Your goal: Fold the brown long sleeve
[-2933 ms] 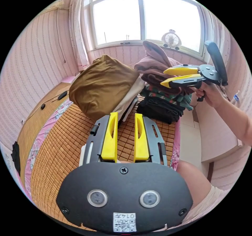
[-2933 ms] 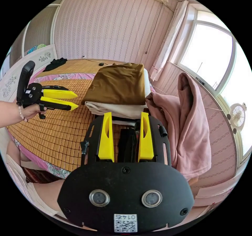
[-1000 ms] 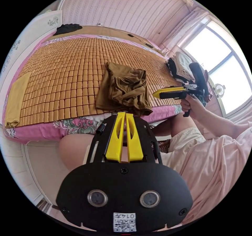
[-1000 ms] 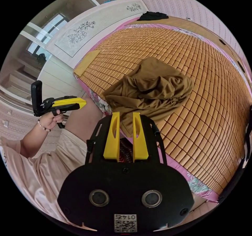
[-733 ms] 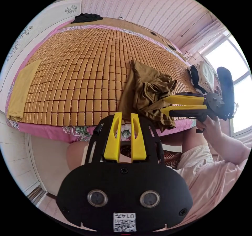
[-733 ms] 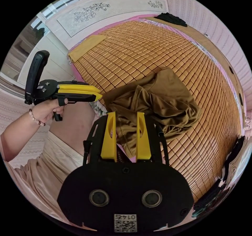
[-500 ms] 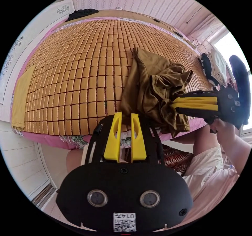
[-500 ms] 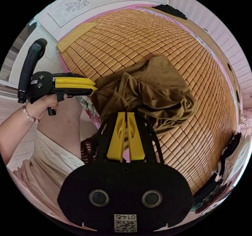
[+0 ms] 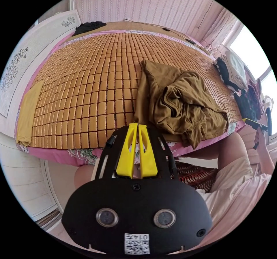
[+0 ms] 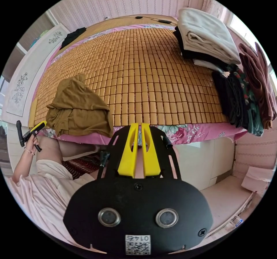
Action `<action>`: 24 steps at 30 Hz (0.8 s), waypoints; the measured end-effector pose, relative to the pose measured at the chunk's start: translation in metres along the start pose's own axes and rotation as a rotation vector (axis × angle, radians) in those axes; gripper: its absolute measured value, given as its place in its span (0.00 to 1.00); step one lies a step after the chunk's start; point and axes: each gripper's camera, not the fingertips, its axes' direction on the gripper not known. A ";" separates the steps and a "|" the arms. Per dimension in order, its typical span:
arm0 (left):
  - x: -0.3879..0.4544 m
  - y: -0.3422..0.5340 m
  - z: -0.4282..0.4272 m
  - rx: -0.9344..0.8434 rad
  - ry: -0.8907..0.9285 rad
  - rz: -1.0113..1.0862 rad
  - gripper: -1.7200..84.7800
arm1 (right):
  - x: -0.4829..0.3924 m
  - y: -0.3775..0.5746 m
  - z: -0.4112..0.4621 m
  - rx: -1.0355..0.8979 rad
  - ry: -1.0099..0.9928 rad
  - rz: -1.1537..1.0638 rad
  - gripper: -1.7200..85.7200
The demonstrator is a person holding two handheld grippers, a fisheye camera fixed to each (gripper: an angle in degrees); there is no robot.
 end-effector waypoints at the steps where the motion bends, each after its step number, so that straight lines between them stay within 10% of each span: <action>1: 0.000 0.001 -0.006 0.021 0.006 0.009 0.01 | -0.004 -0.007 0.007 -0.010 -0.040 -0.018 0.10; 24: -0.039 0.009 -0.028 -0.119 0.088 -0.080 0.09 | 0.051 -0.035 0.063 -0.285 -0.296 0.000 0.11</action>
